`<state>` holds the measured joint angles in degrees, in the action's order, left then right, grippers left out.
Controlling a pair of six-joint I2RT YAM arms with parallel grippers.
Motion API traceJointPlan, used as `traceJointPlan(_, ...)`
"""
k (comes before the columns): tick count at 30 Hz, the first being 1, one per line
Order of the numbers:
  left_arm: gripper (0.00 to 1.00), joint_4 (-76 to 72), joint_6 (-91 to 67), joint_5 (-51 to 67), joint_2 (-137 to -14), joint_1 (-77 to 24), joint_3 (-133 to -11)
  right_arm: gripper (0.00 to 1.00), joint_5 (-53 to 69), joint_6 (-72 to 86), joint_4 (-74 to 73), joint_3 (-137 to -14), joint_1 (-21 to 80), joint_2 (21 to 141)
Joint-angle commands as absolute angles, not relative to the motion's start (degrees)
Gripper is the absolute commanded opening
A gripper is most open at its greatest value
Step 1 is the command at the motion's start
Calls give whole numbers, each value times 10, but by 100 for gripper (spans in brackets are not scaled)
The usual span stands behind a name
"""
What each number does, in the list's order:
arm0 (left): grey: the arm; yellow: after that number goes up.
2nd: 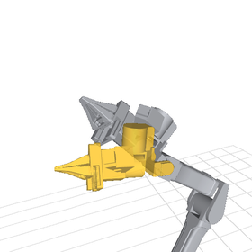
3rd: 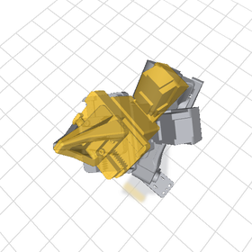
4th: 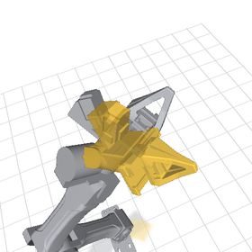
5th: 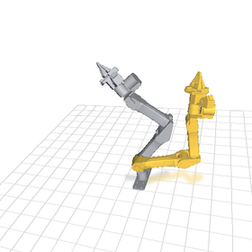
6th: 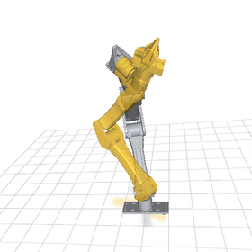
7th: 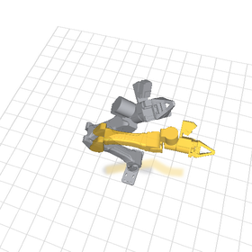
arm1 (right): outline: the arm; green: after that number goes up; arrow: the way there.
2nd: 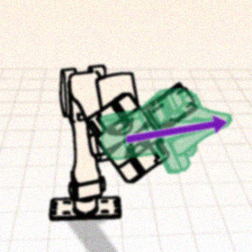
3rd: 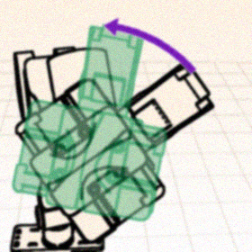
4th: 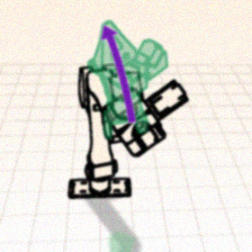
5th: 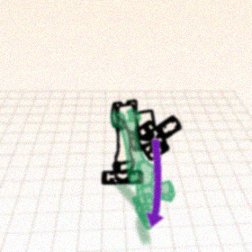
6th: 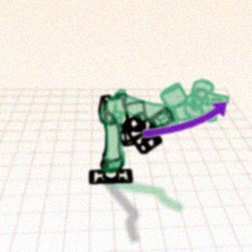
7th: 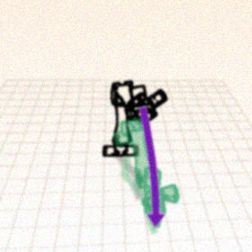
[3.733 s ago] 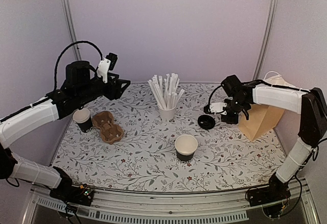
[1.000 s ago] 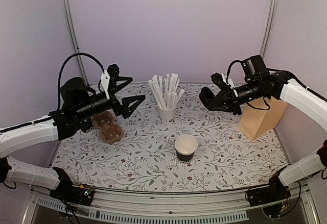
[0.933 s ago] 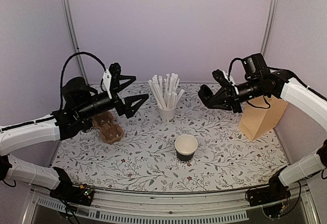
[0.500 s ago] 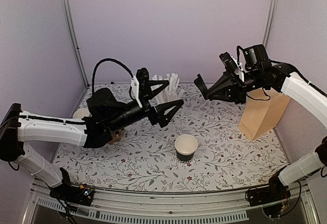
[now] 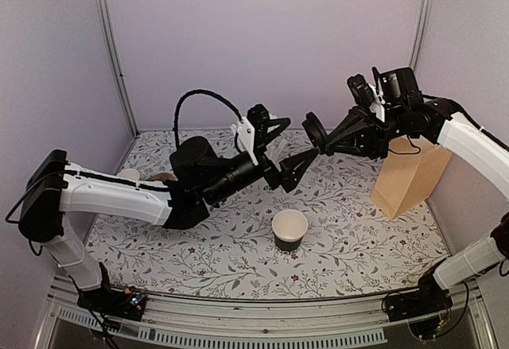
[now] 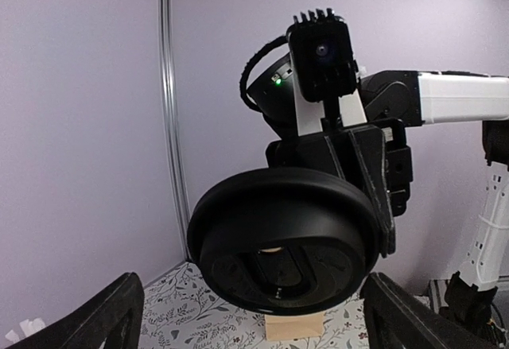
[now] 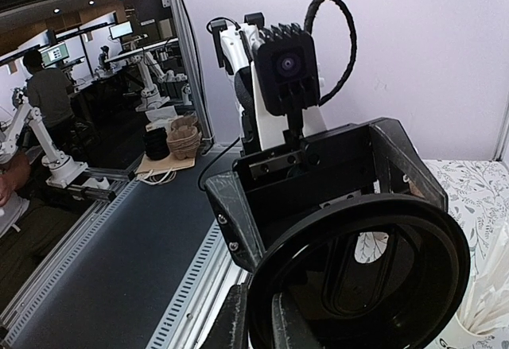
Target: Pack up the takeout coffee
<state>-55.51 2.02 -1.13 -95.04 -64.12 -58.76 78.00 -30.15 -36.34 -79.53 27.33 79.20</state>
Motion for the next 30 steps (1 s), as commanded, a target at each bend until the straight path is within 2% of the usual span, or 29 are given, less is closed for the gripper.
traceJointPlan(1,96,-587,27,-4,-972,-650,-612,11,796,-278,-341,-790,274,784)
traceJointPlan(9,89,-614,32,15,-972,-658,-595,11,792,-277,-335,-778,273,777)
traceJointPlan(21,98,-604,50,2,-988,-664,-601,12,801,-267,-323,-778,273,781)
traceJointPlan(30,94,-592,56,-29,-1004,-666,-626,12,814,-261,-320,-777,273,783)
